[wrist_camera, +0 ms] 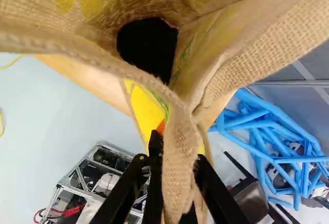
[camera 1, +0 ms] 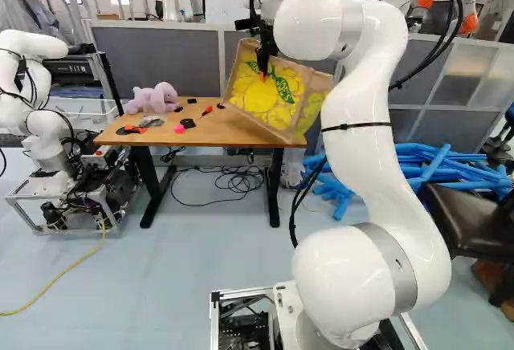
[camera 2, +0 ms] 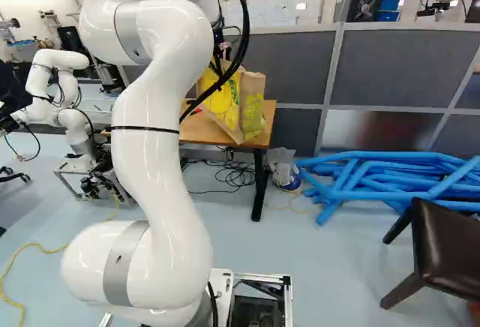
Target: Pick up the bag on the ground and place it on the table
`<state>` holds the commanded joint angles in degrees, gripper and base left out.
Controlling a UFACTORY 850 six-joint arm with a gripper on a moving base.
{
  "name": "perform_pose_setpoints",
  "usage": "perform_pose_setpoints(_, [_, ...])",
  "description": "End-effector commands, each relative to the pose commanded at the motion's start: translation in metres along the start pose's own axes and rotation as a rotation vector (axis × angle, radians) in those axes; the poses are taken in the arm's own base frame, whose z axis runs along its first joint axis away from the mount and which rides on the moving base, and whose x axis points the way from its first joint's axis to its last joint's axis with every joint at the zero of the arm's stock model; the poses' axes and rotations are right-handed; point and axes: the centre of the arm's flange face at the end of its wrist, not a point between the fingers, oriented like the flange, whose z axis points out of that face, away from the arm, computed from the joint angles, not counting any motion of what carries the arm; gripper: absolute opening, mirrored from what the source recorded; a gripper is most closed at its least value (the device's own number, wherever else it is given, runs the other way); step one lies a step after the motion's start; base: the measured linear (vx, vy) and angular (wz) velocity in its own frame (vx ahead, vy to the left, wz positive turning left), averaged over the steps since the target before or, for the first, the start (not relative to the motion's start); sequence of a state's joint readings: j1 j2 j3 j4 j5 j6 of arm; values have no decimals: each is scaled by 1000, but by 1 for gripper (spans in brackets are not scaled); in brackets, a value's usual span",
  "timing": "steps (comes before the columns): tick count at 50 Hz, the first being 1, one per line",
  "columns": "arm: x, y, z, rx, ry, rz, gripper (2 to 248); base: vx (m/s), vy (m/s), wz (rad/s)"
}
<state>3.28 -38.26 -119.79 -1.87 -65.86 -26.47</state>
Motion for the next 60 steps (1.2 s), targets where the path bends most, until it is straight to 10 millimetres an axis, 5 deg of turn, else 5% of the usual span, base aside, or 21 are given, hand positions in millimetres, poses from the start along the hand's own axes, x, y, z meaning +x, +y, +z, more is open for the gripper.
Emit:
perform_pose_setpoints(30, [27,-1,10,-9,13,-228,23,0,0,0])
perform_pose_setpoints(60, [33,3,17,31,-48,-543,23,0,0,0])
